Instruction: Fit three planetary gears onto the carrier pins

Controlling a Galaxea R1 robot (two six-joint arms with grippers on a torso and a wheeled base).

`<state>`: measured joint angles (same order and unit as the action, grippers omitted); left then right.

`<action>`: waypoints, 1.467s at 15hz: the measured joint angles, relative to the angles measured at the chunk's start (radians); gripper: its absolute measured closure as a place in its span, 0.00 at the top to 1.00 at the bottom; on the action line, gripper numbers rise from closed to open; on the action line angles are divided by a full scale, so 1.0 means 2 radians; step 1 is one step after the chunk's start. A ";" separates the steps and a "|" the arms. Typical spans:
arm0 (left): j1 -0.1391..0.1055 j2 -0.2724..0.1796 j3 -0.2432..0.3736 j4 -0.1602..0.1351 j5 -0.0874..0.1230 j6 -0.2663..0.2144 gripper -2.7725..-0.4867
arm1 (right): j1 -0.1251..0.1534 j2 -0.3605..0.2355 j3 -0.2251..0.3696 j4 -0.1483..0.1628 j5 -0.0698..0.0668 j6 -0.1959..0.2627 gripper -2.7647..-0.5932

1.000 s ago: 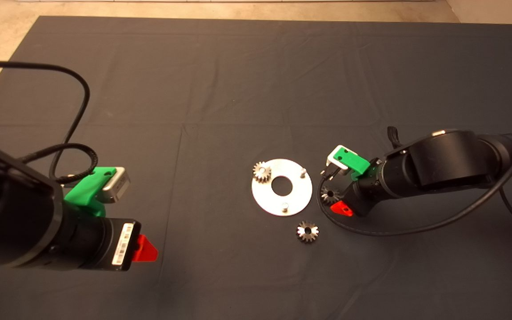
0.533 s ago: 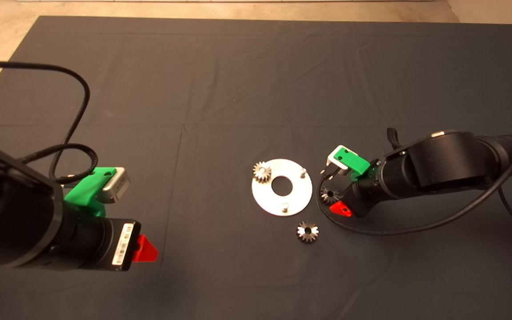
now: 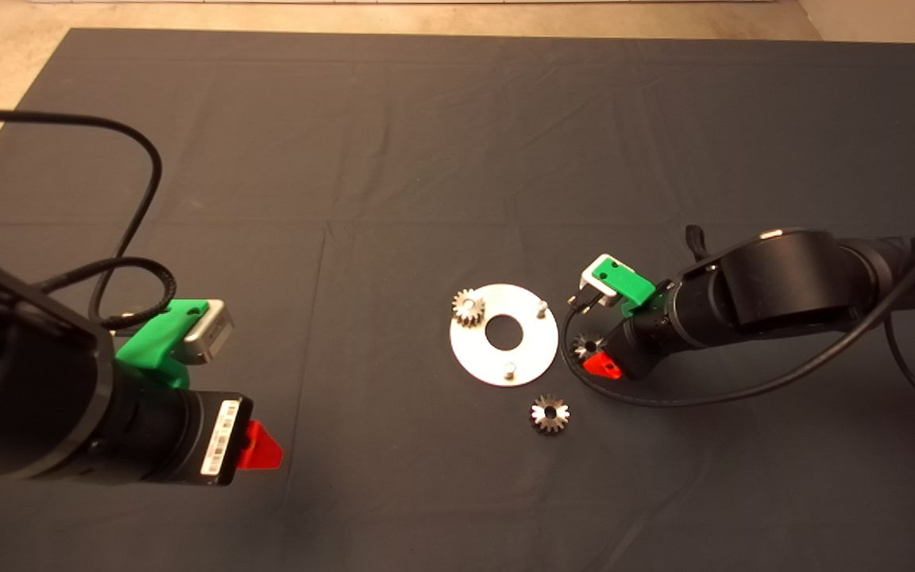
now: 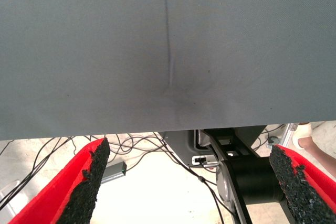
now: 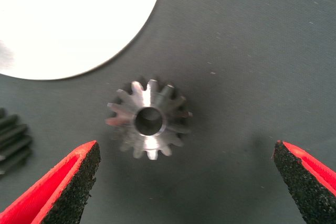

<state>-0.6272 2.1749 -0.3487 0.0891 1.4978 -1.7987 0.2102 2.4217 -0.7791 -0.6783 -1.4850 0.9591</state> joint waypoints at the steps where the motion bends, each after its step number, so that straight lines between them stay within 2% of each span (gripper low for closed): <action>1: 0.000 0.000 0.000 -0.001 0.000 0.000 0.74 | 0.000 0.000 0.000 0.000 0.006 0.000 0.86; 3: 0.000 0.000 0.000 -0.006 0.000 0.000 0.74 | 0.000 0.000 -0.005 0.000 0.013 0.000 0.86; 8: 0.000 0.006 0.000 -0.007 0.001 -0.002 0.74 | -0.001 0.009 -0.015 -0.002 0.021 0.000 0.86; 15: 0.000 0.006 0.000 -0.007 0.000 -0.002 0.74 | -0.001 0.027 -0.025 -0.003 0.022 0.000 0.86; 18: 0.000 0.005 0.000 -0.007 0.000 -0.002 0.74 | -0.009 0.027 -0.025 -0.003 0.022 0.000 0.86; 22: 0.000 0.005 0.000 -0.007 0.000 -0.002 0.74 | -0.009 0.026 -0.025 -0.003 0.022 0.000 0.86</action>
<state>-0.6272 2.1858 -0.3487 0.0745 1.4985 -1.8036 0.1919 2.4736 -0.8294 -0.6851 -1.4417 0.9591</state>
